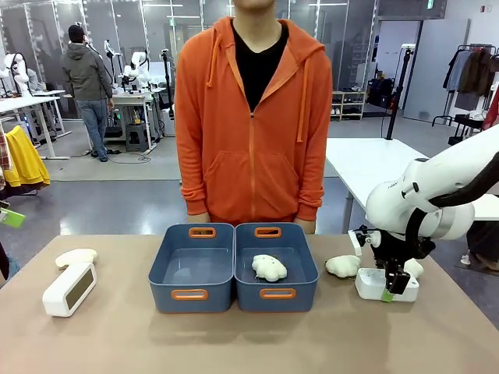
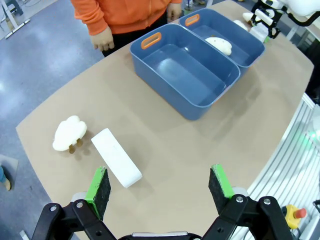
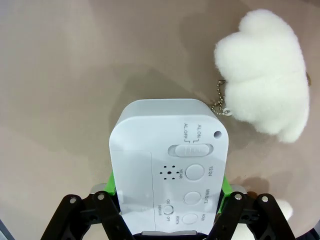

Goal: Sort the digital clocks into the basket.
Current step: Pick up the Digital clock from the table and place it into the empty Plastic storage basket.

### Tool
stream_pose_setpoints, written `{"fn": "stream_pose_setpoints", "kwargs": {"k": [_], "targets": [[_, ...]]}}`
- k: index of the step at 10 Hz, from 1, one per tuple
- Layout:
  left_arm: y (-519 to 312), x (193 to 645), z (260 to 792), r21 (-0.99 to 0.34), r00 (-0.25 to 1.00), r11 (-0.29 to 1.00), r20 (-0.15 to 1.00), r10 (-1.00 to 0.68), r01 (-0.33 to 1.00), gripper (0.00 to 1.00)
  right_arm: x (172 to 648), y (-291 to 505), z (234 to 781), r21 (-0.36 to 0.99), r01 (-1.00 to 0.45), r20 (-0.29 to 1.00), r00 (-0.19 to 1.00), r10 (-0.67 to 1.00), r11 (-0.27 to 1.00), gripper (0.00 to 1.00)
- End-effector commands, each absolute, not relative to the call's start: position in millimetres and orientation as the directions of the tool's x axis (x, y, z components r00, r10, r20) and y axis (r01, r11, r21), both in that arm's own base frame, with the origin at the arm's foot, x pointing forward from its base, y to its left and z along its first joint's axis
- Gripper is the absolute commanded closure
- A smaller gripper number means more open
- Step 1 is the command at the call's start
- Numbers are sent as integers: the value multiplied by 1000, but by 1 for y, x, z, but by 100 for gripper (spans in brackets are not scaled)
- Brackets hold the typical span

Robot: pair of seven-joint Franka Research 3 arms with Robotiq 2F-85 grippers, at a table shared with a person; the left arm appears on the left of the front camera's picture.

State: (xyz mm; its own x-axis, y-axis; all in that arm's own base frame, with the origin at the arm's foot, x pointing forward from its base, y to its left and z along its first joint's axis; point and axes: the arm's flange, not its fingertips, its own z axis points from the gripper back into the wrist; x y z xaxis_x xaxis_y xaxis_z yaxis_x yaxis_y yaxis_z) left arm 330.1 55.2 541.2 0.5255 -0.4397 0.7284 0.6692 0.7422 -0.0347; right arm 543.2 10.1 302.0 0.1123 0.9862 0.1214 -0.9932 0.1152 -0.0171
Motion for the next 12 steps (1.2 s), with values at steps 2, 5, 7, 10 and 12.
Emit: {"fn": "stream_pose_setpoints", "kwargs": {"k": [2, 5, 7, 10, 12], "targets": [[55, 331, 541, -38, 516, 730, 733, -444, 682, 0, 522, 0, 358, -2, -986, 189, 164, 968, 167, 100], [55, 331, 541, -38, 516, 730, 733, -444, 682, 0, 466, 29, 469, -111, -977, 246, 149, 958, 181, 100], [55, 331, 541, -38, 516, 730, 733, -444, 682, 0, 456, 89, 500, -142, -976, 274, 124, 954, 168, 100], [55, 331, 541, -38, 516, 730, 733, -444, 682, 0, 462, 268, 538, -225, -973, 270, -18, 963, 44, 100], [55, 331, 541, -38, 516, 730, 733, -444, 682, 0, 472, 370, 526, -297, -955, 194, -43, 980, 17, 100]]}}
